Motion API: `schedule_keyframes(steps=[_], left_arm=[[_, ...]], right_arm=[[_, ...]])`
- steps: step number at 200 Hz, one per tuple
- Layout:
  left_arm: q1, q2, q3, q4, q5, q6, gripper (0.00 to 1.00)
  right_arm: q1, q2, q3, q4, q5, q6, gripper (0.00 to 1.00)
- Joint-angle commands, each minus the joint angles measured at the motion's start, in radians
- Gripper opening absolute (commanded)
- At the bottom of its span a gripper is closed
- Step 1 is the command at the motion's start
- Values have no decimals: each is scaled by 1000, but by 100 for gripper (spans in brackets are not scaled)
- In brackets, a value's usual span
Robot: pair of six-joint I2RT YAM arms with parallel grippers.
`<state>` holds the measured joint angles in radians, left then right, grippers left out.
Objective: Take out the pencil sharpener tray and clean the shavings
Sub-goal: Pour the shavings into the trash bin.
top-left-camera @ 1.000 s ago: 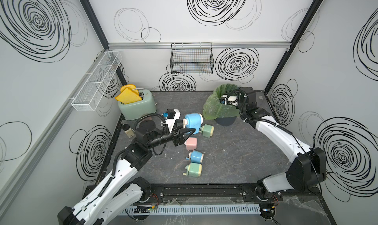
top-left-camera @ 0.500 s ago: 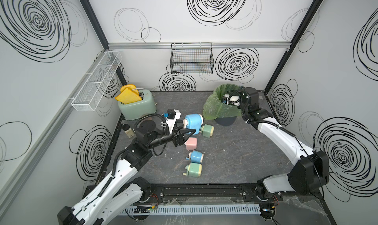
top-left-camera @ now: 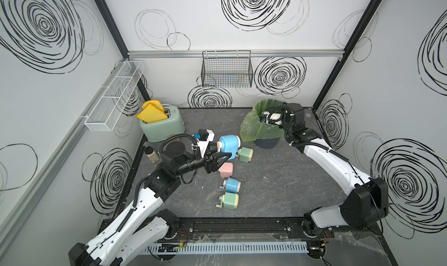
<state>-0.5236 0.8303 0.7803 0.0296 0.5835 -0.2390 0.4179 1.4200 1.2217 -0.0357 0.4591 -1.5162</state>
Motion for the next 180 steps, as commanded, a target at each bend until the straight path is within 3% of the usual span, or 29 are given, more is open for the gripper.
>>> schedule_keyframes(steps=[1,17,29,43,53,64,76,103,142,180], left_arm=[[-5,5,25,70,16,12,22],[-5,-11,20,66,1,18,22],[-6,2,20,74,5,10,22],[-7,25,27,91,25,-3,22],[-9,24,30,89,27,-1,22],[-6,7,23,79,9,7,22],[-3,5,19,79,6,6,22],[-7,35,37,98,29,-6,22],[3,27,29,90,20,-5,22],[11,42,40,97,27,-12,22]], right_arm=[[-3,-17,42,-29,-29,35,44],[-90,-36,-7,42,12,13,47],[-9,-24,-14,17,1,-25,46],[68,5,30,-12,-22,47,45],[18,7,56,-61,-23,78,45],[-59,-17,7,28,-4,66,45],[-62,-37,-15,45,-6,59,46],[3,-27,87,-93,-110,267,46],[-44,-18,120,-141,-61,431,40],[-94,-152,54,-109,-314,681,39]])
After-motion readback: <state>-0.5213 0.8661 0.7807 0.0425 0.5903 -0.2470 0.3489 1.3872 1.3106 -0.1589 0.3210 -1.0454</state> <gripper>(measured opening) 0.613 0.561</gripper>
